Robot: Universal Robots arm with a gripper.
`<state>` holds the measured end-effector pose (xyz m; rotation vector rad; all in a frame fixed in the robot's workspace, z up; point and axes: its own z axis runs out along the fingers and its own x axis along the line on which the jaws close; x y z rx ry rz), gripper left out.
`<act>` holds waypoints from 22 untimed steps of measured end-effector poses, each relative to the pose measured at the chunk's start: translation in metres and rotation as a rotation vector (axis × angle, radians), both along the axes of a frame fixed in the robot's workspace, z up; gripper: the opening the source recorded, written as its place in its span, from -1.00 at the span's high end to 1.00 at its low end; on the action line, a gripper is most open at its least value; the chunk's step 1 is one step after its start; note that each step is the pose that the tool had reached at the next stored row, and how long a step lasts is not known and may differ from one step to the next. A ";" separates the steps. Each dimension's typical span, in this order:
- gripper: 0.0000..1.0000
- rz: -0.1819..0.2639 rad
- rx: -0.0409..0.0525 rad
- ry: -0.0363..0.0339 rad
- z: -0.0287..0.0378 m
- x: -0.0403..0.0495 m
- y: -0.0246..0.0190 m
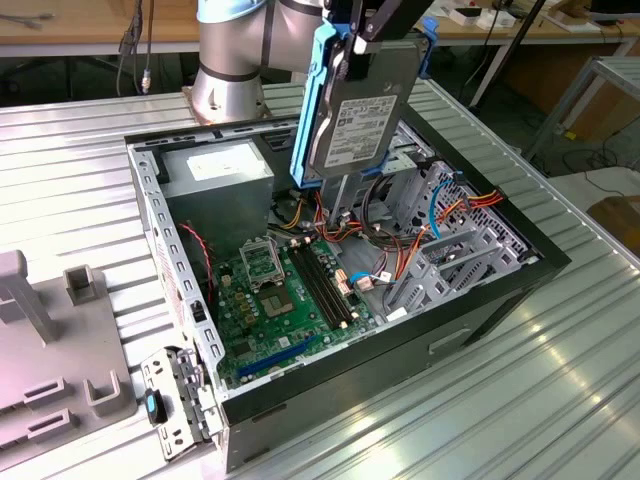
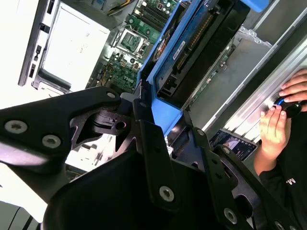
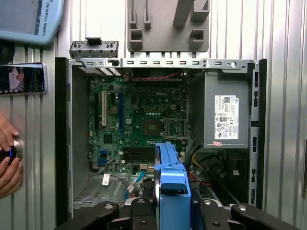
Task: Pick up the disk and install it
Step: 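Insert the disk into the insertion slot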
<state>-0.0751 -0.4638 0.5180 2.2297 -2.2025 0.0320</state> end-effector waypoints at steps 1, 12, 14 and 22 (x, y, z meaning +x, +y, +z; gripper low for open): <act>0.27 0.000 0.0000 0.0000 -0.0001 0.0000 -0.0011; 0.27 0.000 0.0000 0.0001 -0.0012 0.0004 -0.0217; 0.27 0.000 0.0000 0.0001 -0.0014 0.0005 -0.0250; 0.27 0.000 0.0001 0.0000 -0.0023 0.0086 -0.0288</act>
